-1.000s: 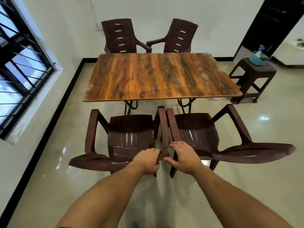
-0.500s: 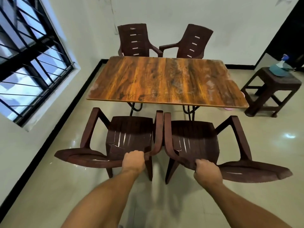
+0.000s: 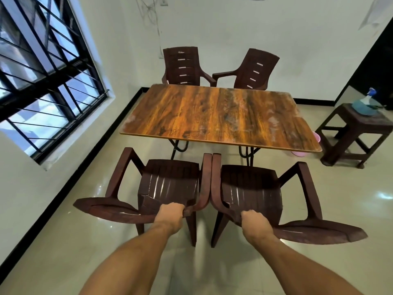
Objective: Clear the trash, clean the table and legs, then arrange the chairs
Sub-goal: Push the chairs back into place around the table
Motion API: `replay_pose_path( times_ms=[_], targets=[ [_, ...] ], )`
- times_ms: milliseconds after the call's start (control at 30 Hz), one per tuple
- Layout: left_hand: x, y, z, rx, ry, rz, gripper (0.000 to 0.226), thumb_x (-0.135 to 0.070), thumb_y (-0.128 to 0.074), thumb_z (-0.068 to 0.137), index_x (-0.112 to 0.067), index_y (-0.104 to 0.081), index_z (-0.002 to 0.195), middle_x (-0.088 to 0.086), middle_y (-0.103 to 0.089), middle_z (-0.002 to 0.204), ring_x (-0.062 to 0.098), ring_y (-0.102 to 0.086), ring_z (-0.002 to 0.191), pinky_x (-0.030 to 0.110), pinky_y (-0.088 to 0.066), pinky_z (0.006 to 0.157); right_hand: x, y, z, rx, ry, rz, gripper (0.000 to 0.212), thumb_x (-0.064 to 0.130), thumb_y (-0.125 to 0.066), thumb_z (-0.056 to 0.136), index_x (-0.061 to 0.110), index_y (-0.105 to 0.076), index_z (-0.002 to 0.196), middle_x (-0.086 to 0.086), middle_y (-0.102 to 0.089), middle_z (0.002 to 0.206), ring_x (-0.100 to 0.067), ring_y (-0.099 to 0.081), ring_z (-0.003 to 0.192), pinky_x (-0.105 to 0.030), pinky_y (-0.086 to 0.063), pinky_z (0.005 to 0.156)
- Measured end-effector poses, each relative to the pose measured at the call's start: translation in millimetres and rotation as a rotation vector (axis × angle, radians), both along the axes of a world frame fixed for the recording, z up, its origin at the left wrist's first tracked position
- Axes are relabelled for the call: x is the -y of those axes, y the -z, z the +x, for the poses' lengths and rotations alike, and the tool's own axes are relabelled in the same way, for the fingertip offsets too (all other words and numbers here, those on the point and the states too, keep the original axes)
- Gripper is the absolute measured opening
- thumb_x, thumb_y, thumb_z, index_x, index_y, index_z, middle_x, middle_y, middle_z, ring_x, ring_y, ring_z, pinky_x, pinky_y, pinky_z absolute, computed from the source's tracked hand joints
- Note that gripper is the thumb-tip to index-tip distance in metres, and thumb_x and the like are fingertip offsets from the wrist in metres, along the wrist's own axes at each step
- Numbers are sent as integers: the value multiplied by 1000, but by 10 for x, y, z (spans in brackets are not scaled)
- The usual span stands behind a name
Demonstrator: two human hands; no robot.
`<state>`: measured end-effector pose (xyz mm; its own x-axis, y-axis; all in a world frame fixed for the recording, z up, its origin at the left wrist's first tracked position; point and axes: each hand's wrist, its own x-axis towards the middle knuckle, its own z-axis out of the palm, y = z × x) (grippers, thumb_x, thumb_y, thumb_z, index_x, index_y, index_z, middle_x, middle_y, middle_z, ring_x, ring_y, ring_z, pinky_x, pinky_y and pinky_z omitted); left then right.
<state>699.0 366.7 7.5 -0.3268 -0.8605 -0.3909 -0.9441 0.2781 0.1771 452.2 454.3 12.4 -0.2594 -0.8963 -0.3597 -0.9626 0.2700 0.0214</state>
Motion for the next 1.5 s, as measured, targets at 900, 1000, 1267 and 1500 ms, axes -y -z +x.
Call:
replay_pose_path(
  times_ms=[900,1000,1267,1500],
  targets=[
    [122,-84,294,22,235,187,78,-49,-54,88,-19,-27,155,6,-37,153,27,-32,143,52,-25,119,288,-45,624,210,-75,-207,85,74,-3,89,27,-14,159,-4,-5,167,-22,-2,154,-48,-6,124],
    [198,-78,625,40,272,168,90,-72,-37,91,-20,-13,160,5,-22,164,24,-13,153,54,-10,124,601,-77,1120,287,-174,-247,91,77,4,82,30,-15,158,-3,-2,167,-20,0,153,-48,-3,124],
    [965,-2,2270,147,113,151,76,-76,-23,92,-28,-42,147,7,-44,152,25,-36,143,48,-25,119,1504,-39,2850,430,-495,-272,63,59,-25,102,25,-28,155,-1,-9,167,-17,-7,153,-38,-9,123],
    [1756,100,3677,87,168,85,78,-69,-24,96,-17,-34,153,10,-39,156,27,-32,145,46,-26,119,2247,274,4267,447,-299,-250,56,54,-32,102,24,-41,149,-3,-22,164,-22,-22,149,-40,-21,119]
  ],
)
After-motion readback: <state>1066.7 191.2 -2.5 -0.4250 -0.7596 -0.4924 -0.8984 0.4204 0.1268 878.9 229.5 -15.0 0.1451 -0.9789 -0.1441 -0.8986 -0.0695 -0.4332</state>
